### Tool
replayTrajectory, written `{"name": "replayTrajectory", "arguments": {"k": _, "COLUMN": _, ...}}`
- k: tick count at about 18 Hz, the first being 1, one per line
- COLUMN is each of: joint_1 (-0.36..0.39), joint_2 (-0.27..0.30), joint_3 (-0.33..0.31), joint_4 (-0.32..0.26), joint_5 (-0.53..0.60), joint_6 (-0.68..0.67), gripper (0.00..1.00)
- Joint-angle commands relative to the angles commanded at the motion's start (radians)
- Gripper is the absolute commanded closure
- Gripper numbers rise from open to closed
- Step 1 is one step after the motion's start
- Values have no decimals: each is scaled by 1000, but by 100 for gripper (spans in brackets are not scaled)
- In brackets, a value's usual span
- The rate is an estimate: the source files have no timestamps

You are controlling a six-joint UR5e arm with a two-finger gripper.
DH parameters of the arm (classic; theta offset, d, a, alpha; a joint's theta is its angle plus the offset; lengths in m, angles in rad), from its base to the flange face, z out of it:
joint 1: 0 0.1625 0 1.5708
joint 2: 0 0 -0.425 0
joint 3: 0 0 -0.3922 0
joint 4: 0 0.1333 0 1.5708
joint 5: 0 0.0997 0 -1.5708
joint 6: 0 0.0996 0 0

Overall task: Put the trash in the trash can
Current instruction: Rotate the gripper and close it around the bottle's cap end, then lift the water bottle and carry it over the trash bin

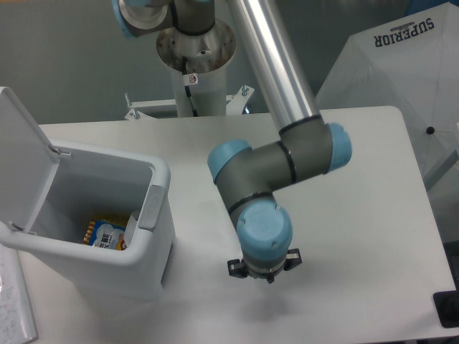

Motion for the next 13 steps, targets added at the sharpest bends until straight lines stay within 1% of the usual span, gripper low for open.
{"name": "replayTrajectory", "arguments": {"k": 1, "joint_1": 14, "joint_2": 12, "joint_3": 9, "joint_4": 28, "joint_5": -61, "joint_6": 2, "gripper": 100}}
{"name": "replayTrajectory", "arguments": {"k": 3, "joint_1": 32, "joint_2": 37, "joint_3": 11, "joint_4": 116, "joint_5": -147, "joint_6": 2, "gripper": 100}}
{"name": "replayTrajectory", "arguments": {"k": 4, "joint_1": 34, "joint_2": 41, "joint_3": 11, "joint_4": 153, "joint_5": -165, "joint_6": 2, "gripper": 100}}
{"name": "replayTrajectory", "arguments": {"k": 6, "joint_1": 40, "joint_2": 61, "joint_3": 12, "joint_4": 202, "joint_5": -194, "joint_6": 0, "gripper": 100}}
{"name": "replayTrajectory", "arguments": {"k": 7, "joint_1": 45, "joint_2": 74, "joint_3": 12, "joint_4": 216, "joint_5": -220, "joint_6": 0, "gripper": 100}}
{"name": "replayTrajectory", "arguments": {"k": 9, "joint_1": 68, "joint_2": 123, "joint_3": 19, "joint_4": 256, "joint_5": -321, "joint_6": 3, "gripper": 100}}
{"name": "replayTrajectory", "arguments": {"k": 10, "joint_1": 83, "joint_2": 130, "joint_3": 29, "joint_4": 267, "joint_5": -371, "joint_6": 21, "gripper": 100}}
{"name": "replayTrajectory", "arguments": {"k": 12, "joint_1": 103, "joint_2": 135, "joint_3": 52, "joint_4": 269, "joint_5": -497, "joint_6": 55, "gripper": 100}}
{"name": "replayTrajectory", "arguments": {"k": 13, "joint_1": 117, "joint_2": 149, "joint_3": 60, "joint_4": 272, "joint_5": -542, "joint_6": 63, "gripper": 100}}
